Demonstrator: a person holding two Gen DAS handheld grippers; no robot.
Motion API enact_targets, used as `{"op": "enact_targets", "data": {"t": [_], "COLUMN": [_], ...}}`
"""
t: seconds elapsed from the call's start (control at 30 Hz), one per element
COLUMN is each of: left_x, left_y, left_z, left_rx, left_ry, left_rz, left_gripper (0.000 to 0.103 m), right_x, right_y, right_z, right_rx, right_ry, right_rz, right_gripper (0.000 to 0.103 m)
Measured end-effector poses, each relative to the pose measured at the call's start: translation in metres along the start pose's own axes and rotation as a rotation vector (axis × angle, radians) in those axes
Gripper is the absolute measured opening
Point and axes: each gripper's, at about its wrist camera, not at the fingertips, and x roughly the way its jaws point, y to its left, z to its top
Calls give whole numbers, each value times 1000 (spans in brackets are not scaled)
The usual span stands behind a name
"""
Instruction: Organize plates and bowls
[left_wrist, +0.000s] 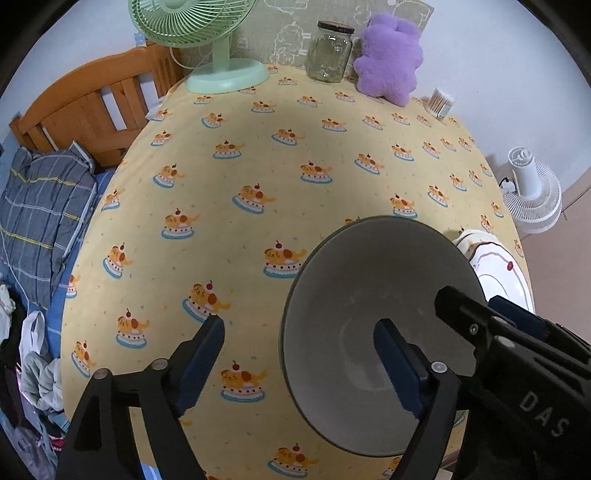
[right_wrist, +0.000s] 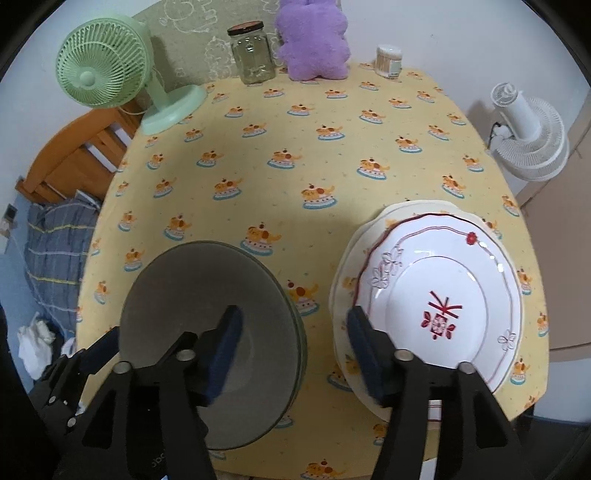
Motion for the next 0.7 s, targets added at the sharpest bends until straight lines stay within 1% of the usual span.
{"op": "enact_targets", "data": {"t": [0.07, 0.17, 0.23, 0.27, 0.37, 0.4, 0.7], "left_x": [-1, -1, -1, 0, 3, 3, 7], "left_y": [-1, -5, -8, -10, -13, -13, -14], "left_z": [-1, -1, -1, -1, -1, -1, 0], "left_rx": [1, 8, 11, 12, 6, -5, -70], "left_ry": [-3, -11, -14, -12, -6, -6, 14], "left_rz": [-8, -22, -27, -21, 11, 21, 107], "left_gripper": [85, 85, 85, 85, 85, 85, 85], "right_x": [0, 1, 4, 5, 11, 14, 33], "right_y": [-1, -1, -4, -6, -12, -15, -32], "right_z": [1, 2, 3, 3, 4, 5, 12], "right_rx": [-6, -21, -24, -26, -42, -42, -28], "right_ry": [5, 9, 12, 11, 20, 25, 71], "right_rz": [27, 29, 51, 58, 43, 52, 219], "right_gripper": [67, 67, 67, 67, 67, 67, 67]}}
